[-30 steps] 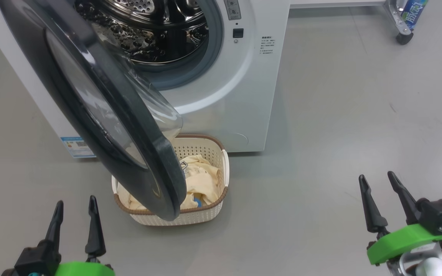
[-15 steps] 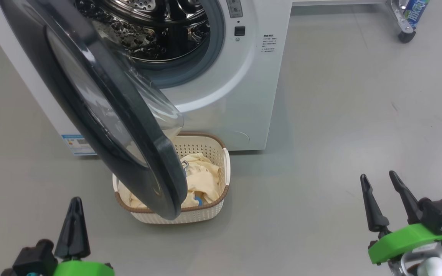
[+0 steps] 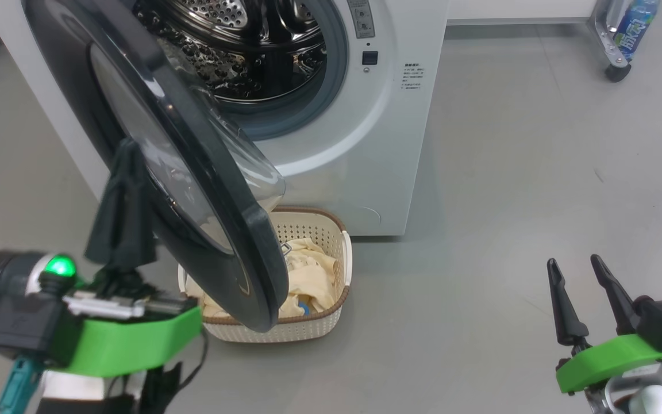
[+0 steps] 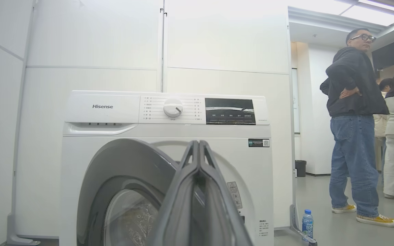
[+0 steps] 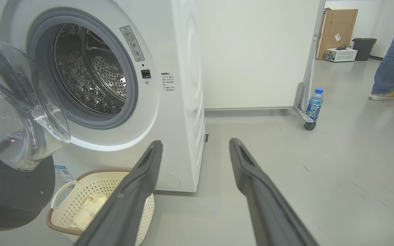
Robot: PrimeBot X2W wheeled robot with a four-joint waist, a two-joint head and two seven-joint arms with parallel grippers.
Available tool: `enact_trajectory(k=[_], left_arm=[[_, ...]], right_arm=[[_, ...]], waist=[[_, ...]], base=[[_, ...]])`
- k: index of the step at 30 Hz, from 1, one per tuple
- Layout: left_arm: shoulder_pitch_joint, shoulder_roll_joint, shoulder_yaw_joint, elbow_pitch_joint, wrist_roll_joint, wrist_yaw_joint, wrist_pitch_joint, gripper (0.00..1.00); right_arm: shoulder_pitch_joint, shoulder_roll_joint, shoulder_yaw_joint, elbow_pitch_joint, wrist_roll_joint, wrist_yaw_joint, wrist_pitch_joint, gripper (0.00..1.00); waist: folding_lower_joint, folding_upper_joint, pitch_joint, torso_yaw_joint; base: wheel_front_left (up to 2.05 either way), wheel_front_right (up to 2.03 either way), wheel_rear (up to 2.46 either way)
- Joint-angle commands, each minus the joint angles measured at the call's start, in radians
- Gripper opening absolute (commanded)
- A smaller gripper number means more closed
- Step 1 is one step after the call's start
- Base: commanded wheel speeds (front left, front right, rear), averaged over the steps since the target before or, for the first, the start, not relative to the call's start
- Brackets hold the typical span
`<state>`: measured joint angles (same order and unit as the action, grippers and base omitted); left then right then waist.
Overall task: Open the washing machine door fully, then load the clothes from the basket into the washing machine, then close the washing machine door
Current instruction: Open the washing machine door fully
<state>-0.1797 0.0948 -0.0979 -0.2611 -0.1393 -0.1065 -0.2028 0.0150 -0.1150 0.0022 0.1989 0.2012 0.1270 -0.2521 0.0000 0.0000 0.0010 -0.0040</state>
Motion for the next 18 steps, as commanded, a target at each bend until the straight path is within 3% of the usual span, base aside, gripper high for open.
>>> enact_trajectory(k=[1,8,18], left_arm=[[-0.071,0.019,0.008,-0.056,0.014,-0.006,0.014,0.0],[-0.221,-0.012,-0.235,-0.147,-0.008,-0.019,0.104,0.0],[-0.219,-0.041,-0.504,-0.042,-0.062,-0.016,0.102,0.0]], right_arm=[[-0.036,-0.008,0.015,-0.034,-0.001,0.004,-0.01,1.0],[-0.047,-0.011,0.028,-0.033,-0.001,0.004,-0.01,1.0],[-0.065,-0.016,0.038,-0.034,0.0,0.004,-0.01,1.0]], waist=[[0.0,0.0,-0.001,-0.001],[0.0,0.0,0.003,-0.018],[0.0,0.0,0.042,-0.039]], base=[[0.0,0.0,0.0],[0.0,0.0,0.0],[0.0,0.0,0.0]])
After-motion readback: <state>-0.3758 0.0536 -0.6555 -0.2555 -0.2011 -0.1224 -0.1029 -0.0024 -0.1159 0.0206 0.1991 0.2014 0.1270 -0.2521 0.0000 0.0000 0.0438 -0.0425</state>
